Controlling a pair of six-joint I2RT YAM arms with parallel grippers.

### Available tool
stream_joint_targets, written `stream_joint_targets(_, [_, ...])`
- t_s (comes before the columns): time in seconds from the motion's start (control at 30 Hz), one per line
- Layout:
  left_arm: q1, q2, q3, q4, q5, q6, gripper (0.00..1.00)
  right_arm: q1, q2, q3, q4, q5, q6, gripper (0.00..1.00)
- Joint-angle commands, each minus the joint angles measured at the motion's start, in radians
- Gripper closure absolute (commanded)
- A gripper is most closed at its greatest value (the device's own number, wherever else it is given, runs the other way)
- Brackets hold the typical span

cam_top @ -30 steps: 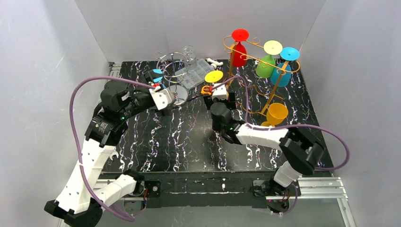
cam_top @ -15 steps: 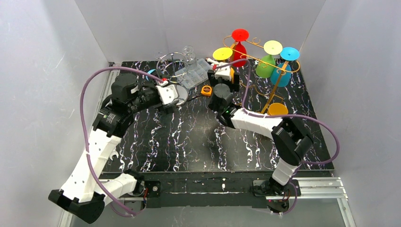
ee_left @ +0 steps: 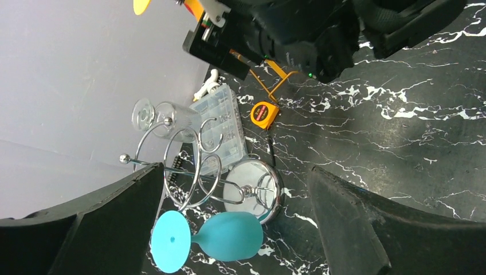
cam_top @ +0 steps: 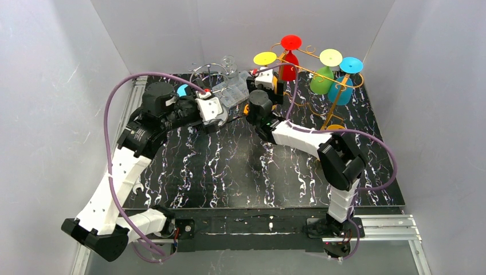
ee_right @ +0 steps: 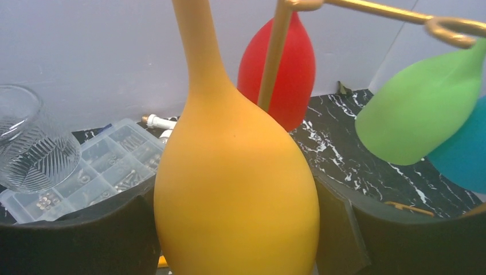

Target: Place the wine glass upside down on the wine glass rack

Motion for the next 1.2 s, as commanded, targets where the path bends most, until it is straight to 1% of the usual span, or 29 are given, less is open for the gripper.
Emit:
stream_joint_targets(0.0, [-0.029, 0.011, 0.046, -0.035, -0.028, 0.022, 0.06, -0.015, 0.031, 0.094, -0.034, 0.020, 0.072, 0.69])
stream_joint_targets(0.13, [-0.048, 0.013, 0.052, -0.044, -0.049, 0.033, 0.06, -0.018, 0.041, 0.112, -0.095, 0.008, 0.121, 0.69])
stream_joint_targets(0.23, [-0.054, 0.011, 0.057, -0.044, -0.058, 0.031, 0.06, -0.018, -0.006, 0.079, -0.136, -0.009, 0.155, 0.69])
stream_joint_targets(0.4, [-0.054, -0.002, 0.051, -0.044, -0.047, 0.013, 0.08, -0.021, -0.096, -0.022, -0.087, 0.036, 0.120, 0.69])
stream_joint_targets(0.47, [-0.055, -0.010, 0.047, -0.044, -0.046, 0.016, 0.08, -0.021, -0.137, -0.074, -0.062, 0.033, 0.125, 0.69])
stream_joint_targets(0.57, [-0.055, -0.026, 0.035, -0.043, -0.049, 0.019, 0.09, -0.021, -0.171, -0.115, -0.070, 0.048, 0.141, 0.69])
stream_joint_targets(0.7, [-0.055, -0.048, 0.005, -0.043, -0.040, 0.045, 0.09, -0.024, -0.176, -0.126, -0.067, 0.071, 0.136, 0.69])
stream_joint_targets(0.83, [-0.055, -0.040, 0.011, -0.043, -0.043, 0.043, 0.09, -0.044, -0.161, -0.118, -0.061, 0.086, 0.142, 0.69])
stream_joint_targets(0.93, [-0.055, -0.023, 0.030, -0.050, -0.041, 0.039, 0.09, -0.072, -0.170, -0.132, -0.079, 0.087, 0.169, 0.69])
stream_joint_targets(1.07, [-0.063, 0.000, 0.049, -0.055, -0.045, 0.034, 0.10, -0.113, -0.201, -0.162, -0.122, 0.068, 0.248, 0.69])
stream_joint_targets(1.17, [-0.079, 0.011, 0.057, -0.055, -0.057, 0.035, 0.10, -0.125, -0.206, -0.167, -0.139, 0.059, 0.268, 0.69])
